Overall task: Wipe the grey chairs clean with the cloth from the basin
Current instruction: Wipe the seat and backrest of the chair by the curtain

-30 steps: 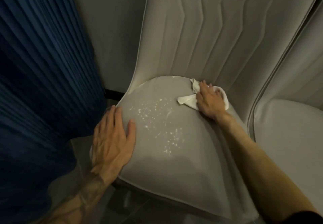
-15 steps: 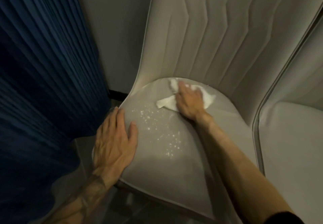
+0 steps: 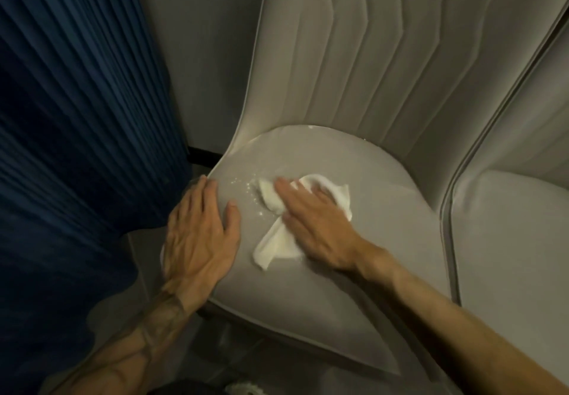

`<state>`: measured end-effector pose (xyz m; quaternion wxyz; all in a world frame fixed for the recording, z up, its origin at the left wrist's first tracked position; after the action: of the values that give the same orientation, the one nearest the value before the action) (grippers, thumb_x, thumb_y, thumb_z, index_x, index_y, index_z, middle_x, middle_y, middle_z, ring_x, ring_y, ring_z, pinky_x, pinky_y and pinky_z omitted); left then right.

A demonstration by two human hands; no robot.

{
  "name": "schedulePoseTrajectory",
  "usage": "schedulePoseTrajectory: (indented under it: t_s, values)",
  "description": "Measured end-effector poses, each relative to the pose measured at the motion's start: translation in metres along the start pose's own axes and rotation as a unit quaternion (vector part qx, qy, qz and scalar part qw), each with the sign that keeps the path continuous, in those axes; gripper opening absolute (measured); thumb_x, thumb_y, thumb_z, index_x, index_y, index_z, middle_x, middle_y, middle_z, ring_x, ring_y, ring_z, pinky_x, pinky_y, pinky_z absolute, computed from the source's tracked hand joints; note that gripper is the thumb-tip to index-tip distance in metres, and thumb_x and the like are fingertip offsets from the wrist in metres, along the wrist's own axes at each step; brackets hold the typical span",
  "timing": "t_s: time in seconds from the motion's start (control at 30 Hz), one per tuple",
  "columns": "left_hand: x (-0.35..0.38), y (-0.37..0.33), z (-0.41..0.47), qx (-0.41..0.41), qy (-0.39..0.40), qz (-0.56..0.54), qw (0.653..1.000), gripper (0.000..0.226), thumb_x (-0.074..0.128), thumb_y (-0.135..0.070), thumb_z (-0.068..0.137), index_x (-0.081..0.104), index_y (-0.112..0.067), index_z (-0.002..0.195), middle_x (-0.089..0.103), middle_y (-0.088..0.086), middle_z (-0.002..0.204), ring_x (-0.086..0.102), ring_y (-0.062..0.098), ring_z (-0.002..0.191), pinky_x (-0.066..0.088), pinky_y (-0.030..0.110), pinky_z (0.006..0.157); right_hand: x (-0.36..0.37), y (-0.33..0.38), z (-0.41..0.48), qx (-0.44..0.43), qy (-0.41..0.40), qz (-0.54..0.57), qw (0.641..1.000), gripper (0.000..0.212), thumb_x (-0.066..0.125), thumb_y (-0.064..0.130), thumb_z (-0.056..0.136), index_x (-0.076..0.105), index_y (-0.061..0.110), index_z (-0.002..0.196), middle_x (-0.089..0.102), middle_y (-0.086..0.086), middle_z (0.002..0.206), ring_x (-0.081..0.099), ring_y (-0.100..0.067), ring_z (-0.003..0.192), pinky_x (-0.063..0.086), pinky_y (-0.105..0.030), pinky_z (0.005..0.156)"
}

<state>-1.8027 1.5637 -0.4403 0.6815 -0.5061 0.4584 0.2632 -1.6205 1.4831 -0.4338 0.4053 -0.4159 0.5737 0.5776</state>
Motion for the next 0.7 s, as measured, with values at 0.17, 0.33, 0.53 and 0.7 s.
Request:
schedulePoseTrajectory:
  t_s: [0.17,0.33,0.53,0.7]
  values:
    - [0.001,0.001,-0.001,0.000,0.007,-0.004,1.000,0.062,0.030,-0.046,0.109,0.027,-0.016,0.163,0.029,0.007,0.170,0.030,0.028,0.154,0.024,0.048,0.126,-0.036,-0.070,-0.045,0.125,0.007,-0.016,0.992,0.056,0.031,0.029,0.113,0.011,0.018,0.165,0.009,0.001,0.173,0.010,-0.017,0.162,0.005,-0.037,0.131]
    - [-0.001,-0.001,-0.002,0.001,0.010,-0.008,1.000,0.061,0.031,-0.044,0.109,0.027,-0.015,0.163,0.029,0.009,0.170,0.030,0.029,0.154,0.024,0.050,0.126,0.001,0.007,-0.061,0.126,0.005,-0.034,0.991,0.062,0.006,0.042,0.107,0.003,0.022,0.165,0.004,0.002,0.175,0.008,-0.020,0.161,-0.004,-0.046,0.130]
    - [-0.002,0.000,-0.004,0.001,0.013,-0.019,1.000,0.064,0.021,-0.048,0.108,0.025,-0.016,0.164,0.026,0.008,0.171,0.028,0.029,0.156,0.022,0.050,0.127,0.007,0.034,-0.093,0.047,0.003,-0.049,0.998,0.059,0.019,0.039,0.110,0.004,0.024,0.165,0.001,0.006,0.173,0.001,-0.013,0.162,-0.007,-0.033,0.131]
    - [-0.002,0.000,-0.004,-0.003,0.014,-0.028,1.000,0.061,0.027,-0.044,0.110,0.023,-0.017,0.165,0.025,0.007,0.172,0.027,0.028,0.156,0.021,0.049,0.129,-0.008,-0.003,-0.123,0.236,-0.048,-0.065,0.968,0.056,0.011,0.036,0.111,-0.005,0.023,0.164,-0.005,0.002,0.174,-0.002,-0.020,0.162,-0.007,-0.042,0.131]
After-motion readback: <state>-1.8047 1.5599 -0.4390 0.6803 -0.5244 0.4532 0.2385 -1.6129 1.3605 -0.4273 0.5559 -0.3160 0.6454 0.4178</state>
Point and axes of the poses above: each hand's wrist, its own z-axis towards the middle knuckle, its own x-axis out of the palm, y = z × x, the point moved 9 cm from there along z, towards the middle knuckle
